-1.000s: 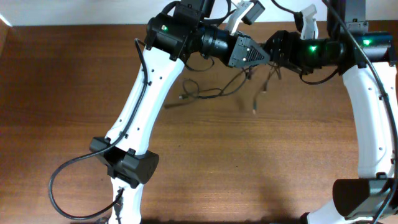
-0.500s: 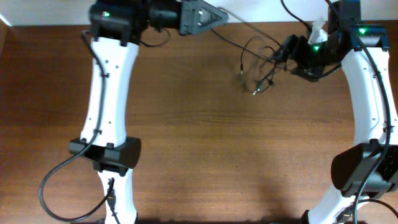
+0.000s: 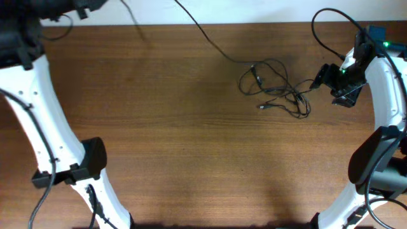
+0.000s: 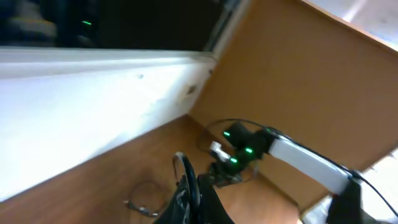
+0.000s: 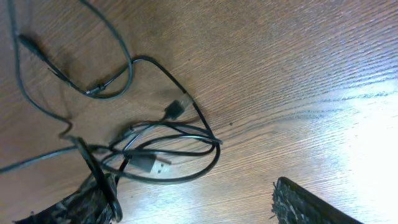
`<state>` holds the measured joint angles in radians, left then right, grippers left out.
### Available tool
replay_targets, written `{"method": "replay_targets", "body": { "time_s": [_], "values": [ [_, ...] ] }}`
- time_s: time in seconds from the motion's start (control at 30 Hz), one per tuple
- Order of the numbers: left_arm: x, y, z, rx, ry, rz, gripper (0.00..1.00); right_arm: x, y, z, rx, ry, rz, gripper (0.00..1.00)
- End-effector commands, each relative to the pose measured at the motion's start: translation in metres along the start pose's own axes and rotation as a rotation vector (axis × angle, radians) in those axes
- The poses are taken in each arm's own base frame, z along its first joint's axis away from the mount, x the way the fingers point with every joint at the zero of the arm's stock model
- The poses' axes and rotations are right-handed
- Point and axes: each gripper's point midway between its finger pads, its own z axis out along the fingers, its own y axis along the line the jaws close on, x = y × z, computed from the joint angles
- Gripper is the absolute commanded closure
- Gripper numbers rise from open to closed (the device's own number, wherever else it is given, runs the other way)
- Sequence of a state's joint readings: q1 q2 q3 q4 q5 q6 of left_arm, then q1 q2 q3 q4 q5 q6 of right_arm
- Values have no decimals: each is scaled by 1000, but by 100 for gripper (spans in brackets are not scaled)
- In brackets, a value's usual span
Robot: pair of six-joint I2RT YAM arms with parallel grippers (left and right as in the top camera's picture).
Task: Untangle cables
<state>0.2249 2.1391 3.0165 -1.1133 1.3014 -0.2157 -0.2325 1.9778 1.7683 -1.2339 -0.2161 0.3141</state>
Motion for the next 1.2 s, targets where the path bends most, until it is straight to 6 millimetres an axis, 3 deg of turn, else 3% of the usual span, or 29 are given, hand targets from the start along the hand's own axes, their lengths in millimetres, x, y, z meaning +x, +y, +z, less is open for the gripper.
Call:
{"method": "replay_targets", "body": {
  "time_s": [0.0, 0.1, 0.23, 0.27, 0.4, 0.43, 0.47, 0.53, 0.7, 0.73, 0.77, 0.9, 0.97, 1.07, 1.17],
  "values": [
    [-19, 3, -39, -138, -71, 30, 100, 2, -7, 5, 25, 13, -8, 19],
    [-34, 16, -78, -307, -141, 53, 100, 3, -9, 6, 35, 18, -13, 19],
    [-51, 14, -133, -528, -234, 96, 100, 7, -13, 10, 47, 33, -10, 19],
    [-52, 14, -153, -597, -257, 83, 100, 9, -14, 12, 49, 40, -8, 19],
    [-30, 31, -178, -707, -242, -26, 100, 11, -11, 14, 33, 50, -7, 19],
    [-24, 34, -179, -727, -222, -30, 100, 14, -3, 14, -16, 65, -38, 19],
    [-18, 40, -183, -768, -214, -59, 100, 24, 25, 12, -164, 101, -185, 21],
    [-13, 46, -188, -813, -212, -88, 100, 40, 55, 11, -269, 136, -306, 23],
    [2, 64, -195, -963, -160, -104, 100, 84, 133, 27, -287, 160, -500, 23],
    [9, 73, -208, -1067, -135, -105, 100, 90, 144, 29, -291, 155, -517, 22],
    [19, 86, -236, -1245, -113, -134, 100, 95, 153, 30, -291, 155, -527, 22],
    [51, 96, -321, -1709, -102, -289, 100, 97, 152, 30, -289, 163, -525, 22],
    [53, 87, -367, -1886, -176, -330, 100, 94, 146, 29, -285, 164, -508, 22],
    [41, 64, -417, -2021, -299, -292, 100, 92, 144, 29, -283, 165, -500, 22],
    [46, 42, -464, -2121, -421, -340, 100, 93, 143, 29, -281, 169, -497, 22]
  ]
}}
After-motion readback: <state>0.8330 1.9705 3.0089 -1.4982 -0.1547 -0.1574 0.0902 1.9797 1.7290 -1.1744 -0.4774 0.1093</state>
